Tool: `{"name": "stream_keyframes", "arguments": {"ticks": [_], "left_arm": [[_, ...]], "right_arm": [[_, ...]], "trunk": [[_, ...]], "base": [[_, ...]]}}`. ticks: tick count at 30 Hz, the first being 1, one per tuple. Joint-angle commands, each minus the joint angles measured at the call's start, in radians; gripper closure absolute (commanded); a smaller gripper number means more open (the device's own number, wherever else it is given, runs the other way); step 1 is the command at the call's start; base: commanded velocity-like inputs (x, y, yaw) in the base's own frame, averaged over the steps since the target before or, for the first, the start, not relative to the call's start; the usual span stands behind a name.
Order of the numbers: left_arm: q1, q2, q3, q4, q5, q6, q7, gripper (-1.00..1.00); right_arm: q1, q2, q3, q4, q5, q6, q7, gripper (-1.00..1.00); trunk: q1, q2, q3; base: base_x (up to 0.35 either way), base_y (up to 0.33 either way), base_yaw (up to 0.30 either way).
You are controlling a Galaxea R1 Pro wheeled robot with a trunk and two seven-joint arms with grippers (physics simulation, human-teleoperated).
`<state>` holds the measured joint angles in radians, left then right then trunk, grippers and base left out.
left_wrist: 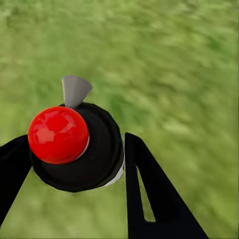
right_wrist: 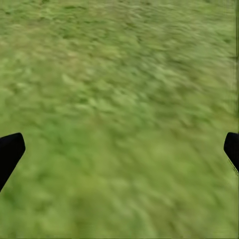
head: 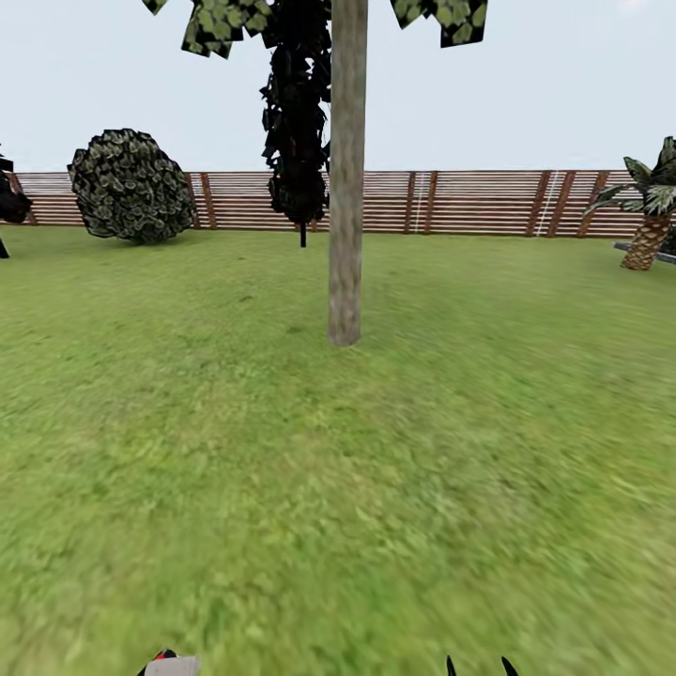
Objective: In the garden, pick up the pesticide atomizer on the floor and spray pesticide onto both trees until each tree trunk is fully covered.
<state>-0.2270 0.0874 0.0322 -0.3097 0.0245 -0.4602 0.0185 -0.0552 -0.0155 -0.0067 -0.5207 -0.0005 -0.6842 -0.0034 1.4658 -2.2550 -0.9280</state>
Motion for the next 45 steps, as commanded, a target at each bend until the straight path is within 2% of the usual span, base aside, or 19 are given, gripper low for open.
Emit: {"name": "stream_keyframes", "arguments": {"ticks": [1,45], "left_arm": [[0.0,0.0,0.0,0.0,0.0,0.0,0.0,1.0],[0.0,0.0,0.0,0.0,0.0,0.0,0.0,1.0]], "right_arm": [[0.0,0.0,0.0,0.0,0.0,0.0,-0.001,-1.0],[0.0,0.0,0.001,0.001,0.0,0.0,0.0,-1.0]], "trunk": [[0.0,0.0,-0.002],[0.0,0.0,-0.071]], "base": [[0.34,0.0,0.0],[0.34,0.0,0.0]]}}
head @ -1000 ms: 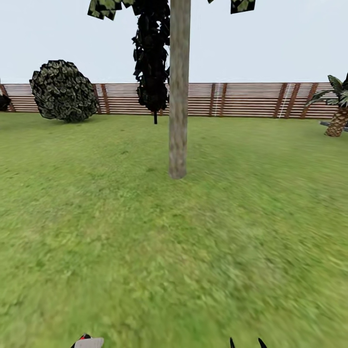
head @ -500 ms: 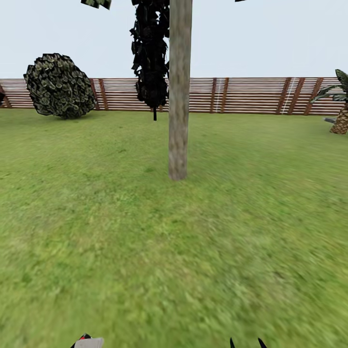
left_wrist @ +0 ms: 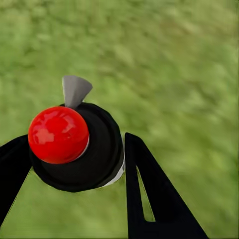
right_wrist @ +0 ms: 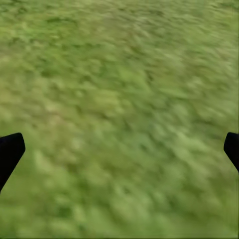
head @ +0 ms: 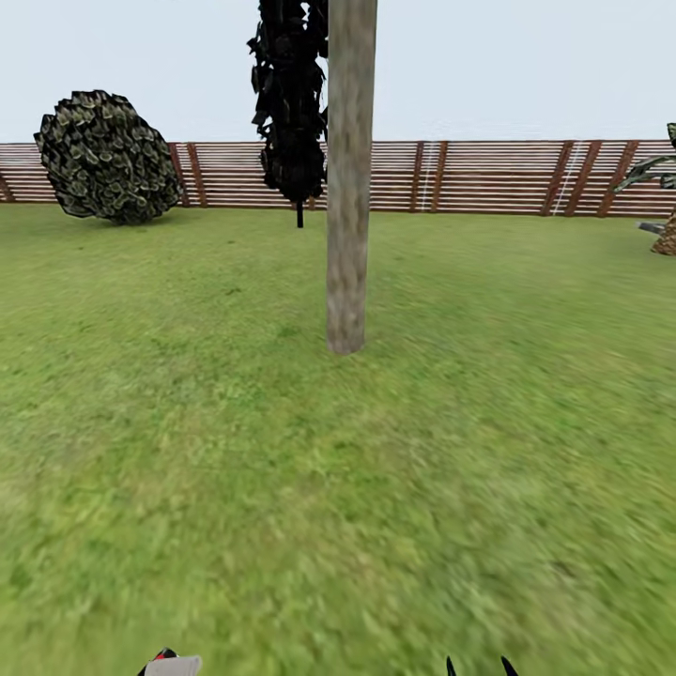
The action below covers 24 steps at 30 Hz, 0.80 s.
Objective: In the garden, pick up the pesticide atomizer on the floor and spray pesticide onto both trees until each tree trunk is fully covered.
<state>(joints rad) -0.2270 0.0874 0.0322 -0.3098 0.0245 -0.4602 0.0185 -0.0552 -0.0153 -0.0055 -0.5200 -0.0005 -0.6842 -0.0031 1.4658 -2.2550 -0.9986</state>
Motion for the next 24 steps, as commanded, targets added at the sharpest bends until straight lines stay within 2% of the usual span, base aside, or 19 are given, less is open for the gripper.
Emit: {"name": "stream_keyframes", "arguments": {"ticks": [1,13,20,24], "left_arm": [[0.0,0.0,0.0,0.0,0.0,0.0,0.0,1.0],[0.0,0.0,0.0,0.0,0.0,0.0,0.0,1.0],[0.0,0.0,0.0,0.0,0.0,0.0,0.0,1.0],[0.0,0.0,0.0,0.0,0.0,0.0,0.0,1.0]], "right_arm": [[0.0,0.0,0.0,0.0,0.0,0.0,0.0,-1.0],[0.0,0.0,0.005,0.008,0.004,0.001,0.003,-1.0],[0.0,0.005,0.007,0.125,0.002,-0.001,0.0,-1.0],[0.0,0.011,0.005,0.139,-0.001,-0.003,-0.002,-1.0]], "trunk": [[0.0,0.0,-0.001],[0.0,0.0,-0.002],[0.0,0.0,-0.002],[0.0,0.0,-0.001]], "base": [[0.34,0.0,0.0],[0.34,0.0,0.0],[0.34,0.0,0.0],[0.34,0.0,0.0]]}}
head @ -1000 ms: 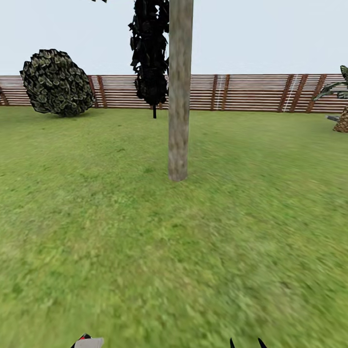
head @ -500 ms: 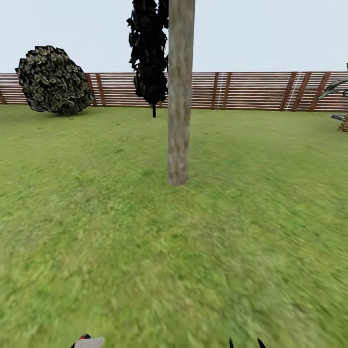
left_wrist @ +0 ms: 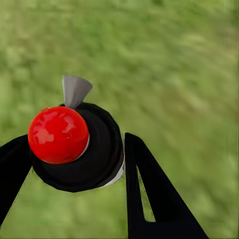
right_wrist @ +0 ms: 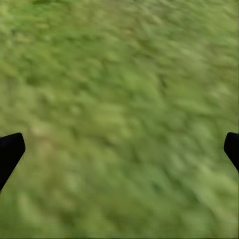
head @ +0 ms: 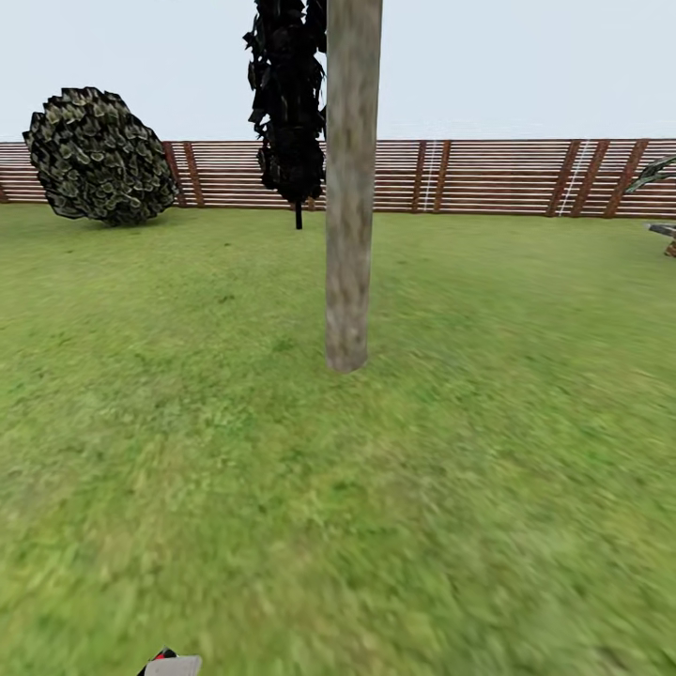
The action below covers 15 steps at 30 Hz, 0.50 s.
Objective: In the garden, pick up the pesticide atomizer on the floor and spray pesticide onto both trees until each tree trunk is fully covered.
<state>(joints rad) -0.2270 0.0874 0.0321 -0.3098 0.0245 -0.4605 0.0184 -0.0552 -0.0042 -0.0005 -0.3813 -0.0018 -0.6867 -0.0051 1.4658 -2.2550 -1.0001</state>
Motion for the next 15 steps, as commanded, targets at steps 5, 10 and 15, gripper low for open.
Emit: {"name": "stream_keyframes", "arguments": {"ticks": [5,10,15], "left_arm": [[0.0,0.0,0.0,0.0,0.0,0.0,0.0,1.0],[0.0,0.0,0.0,0.0,0.0,0.0,0.0,1.0],[0.0,0.0,0.0,0.0,0.0,0.0,0.0,1.0]], "right_arm": [[0.0,0.001,-0.003,0.002,-0.003,-0.083,-0.001,-1.0],[0.0,0.001,-0.003,0.003,-0.002,-0.102,-0.001,-1.0],[0.0,0.0,-0.004,0.002,0.0,-0.105,0.0,-1.0]], "trunk": [[0.0,0.0,0.002],[0.0,0.0,0.003],[0.0,0.0,0.003]], "base": [[0.34,0.0,0.0],[0.34,0.0,0.0],[0.34,0.0,0.0]]}}
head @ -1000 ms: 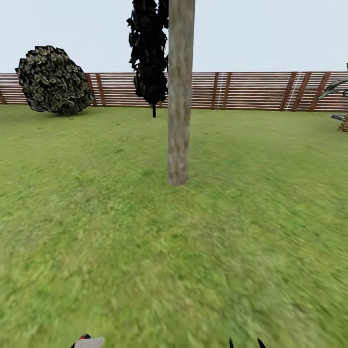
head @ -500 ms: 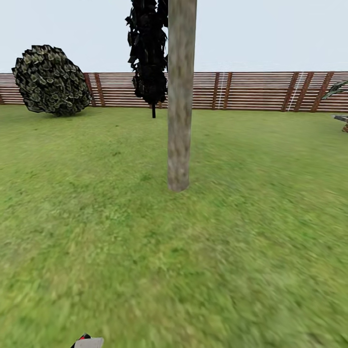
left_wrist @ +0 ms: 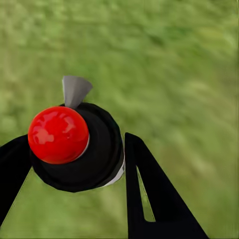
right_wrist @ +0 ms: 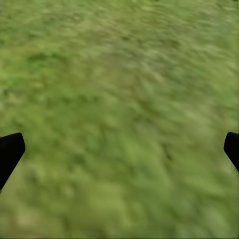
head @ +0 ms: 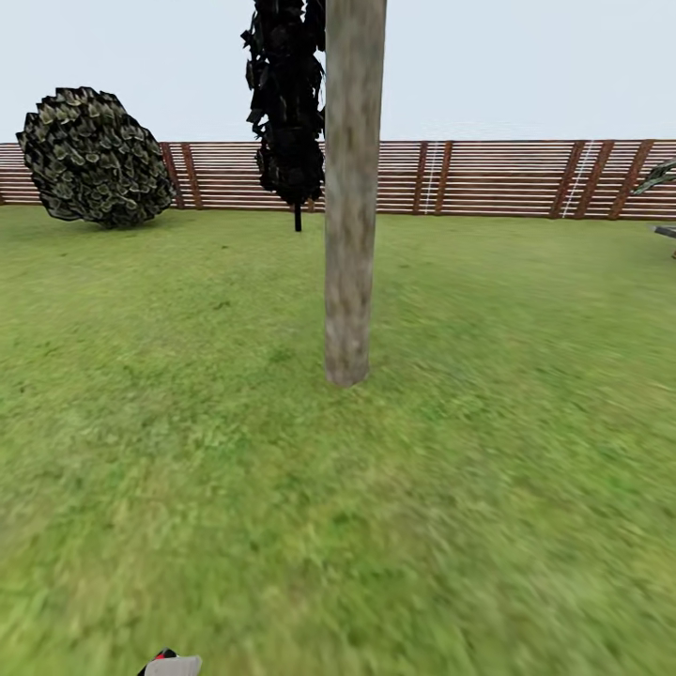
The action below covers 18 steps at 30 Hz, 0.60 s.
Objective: In the garden, pick up the pesticide atomizer on the floor and spray pesticide onto both trees until each tree trunk is fully covered.
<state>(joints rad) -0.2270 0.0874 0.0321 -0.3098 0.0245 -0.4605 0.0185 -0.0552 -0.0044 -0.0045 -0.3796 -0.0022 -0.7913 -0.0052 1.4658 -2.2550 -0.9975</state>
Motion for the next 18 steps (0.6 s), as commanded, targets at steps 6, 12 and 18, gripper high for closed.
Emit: {"name": "stream_keyframes", "arguments": {"ticks": [6,12,18], "left_arm": [[0.0,0.0,0.0,0.0,0.0,0.0,0.0,1.0],[0.0,0.001,0.0,0.0,0.0,0.0,0.0,1.0],[0.0,0.0,0.0,0.0,0.0,0.0,0.0,1.0]], "right_arm": [[0.0,-0.016,-0.003,-0.011,-0.001,0.0,-0.001,-1.0],[0.0,-0.018,-0.003,-0.015,-0.001,0.0,0.001,-1.0],[0.0,-0.018,-0.003,-0.015,-0.001,0.0,0.001,-1.0]], "trunk": [[0.0,0.0,0.0],[0.0,0.0,0.0],[0.0,0.0,-0.001]], "base": [[0.34,0.0,0.0],[0.34,0.0,0.0],[0.34,0.0,-0.108]]}}
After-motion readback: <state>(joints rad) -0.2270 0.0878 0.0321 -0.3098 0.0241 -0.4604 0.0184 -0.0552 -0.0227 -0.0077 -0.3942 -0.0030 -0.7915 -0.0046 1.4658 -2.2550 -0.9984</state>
